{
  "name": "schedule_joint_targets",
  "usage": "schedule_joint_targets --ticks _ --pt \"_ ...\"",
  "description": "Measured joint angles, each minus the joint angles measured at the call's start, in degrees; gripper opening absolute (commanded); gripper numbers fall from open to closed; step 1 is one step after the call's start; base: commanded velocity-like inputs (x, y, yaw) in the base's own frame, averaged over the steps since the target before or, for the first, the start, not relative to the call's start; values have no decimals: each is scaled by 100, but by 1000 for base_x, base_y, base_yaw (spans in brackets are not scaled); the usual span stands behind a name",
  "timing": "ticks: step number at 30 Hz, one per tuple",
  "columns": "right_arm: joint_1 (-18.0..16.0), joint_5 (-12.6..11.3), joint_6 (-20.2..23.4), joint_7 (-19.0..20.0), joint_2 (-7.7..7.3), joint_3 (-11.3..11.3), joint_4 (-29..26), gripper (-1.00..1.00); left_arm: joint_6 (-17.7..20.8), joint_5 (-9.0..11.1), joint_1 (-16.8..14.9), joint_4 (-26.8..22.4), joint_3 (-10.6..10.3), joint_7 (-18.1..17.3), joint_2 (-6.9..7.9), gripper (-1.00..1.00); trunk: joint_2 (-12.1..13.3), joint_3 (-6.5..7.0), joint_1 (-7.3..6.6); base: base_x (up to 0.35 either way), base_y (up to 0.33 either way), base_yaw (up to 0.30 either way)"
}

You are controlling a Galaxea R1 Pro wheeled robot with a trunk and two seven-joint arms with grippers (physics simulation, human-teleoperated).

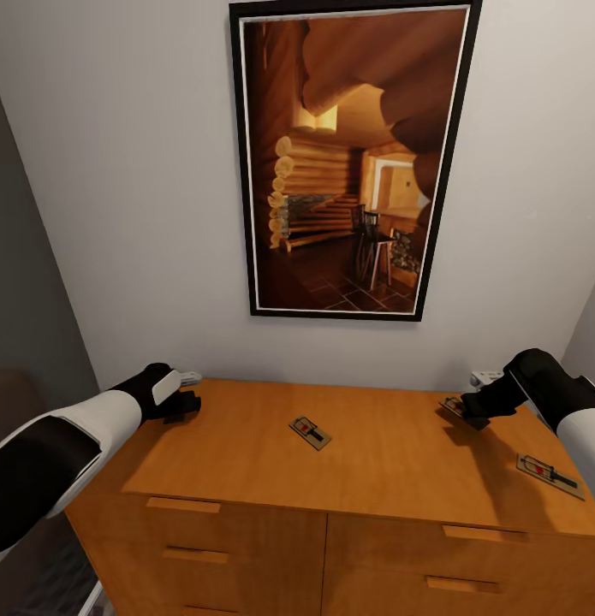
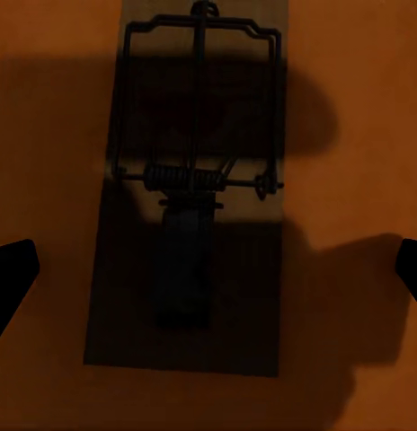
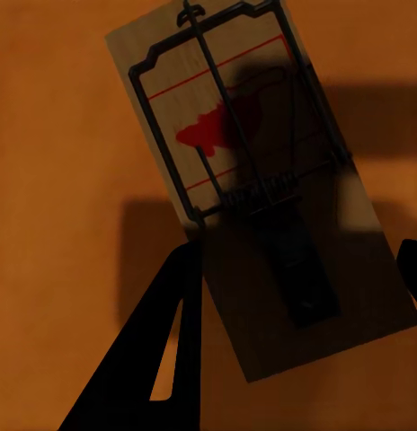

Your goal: Take the four mousetraps from the cabinet in the bathroom and place them on the bathroom floor. Make sure all four end up on the same floor surface, and ensure that at least two of them are either under or directly next to the same bathroom sink.

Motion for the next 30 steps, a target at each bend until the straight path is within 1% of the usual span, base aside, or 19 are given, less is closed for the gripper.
schedule_joint_targets --ticks 8,9,12,18,27,30 --pt "0 0 1 0 0 2 0 -100 0 5 1 0 5 0 1 100 0 0 0 0 0 0" --pt "0 0 2 0 0 3 0 -100 0 6 0 1 5 0 1 -100 0 0 0 0 0 0" --pt "0 0 3 4 0 1 0 -100 -5 -68 119 -284 -45 -8 2 -100 1 0 1 0 0 0" --pt "0 1 -1 8 -1 -1 0 -100 -3 -102 178 -421 -76 -8 2 -100 1 0 1 0 0 0" --pt "0 3 3 11 -9 0 59 -100 -18 -34 212 -488 -49 -7 10 -100 1 0 0 0 0 0" --pt "0 1 4 9 -5 0 93 -100 -16 -53 212 -491 -31 -5 5 -100 1 0 1 0 0 0"
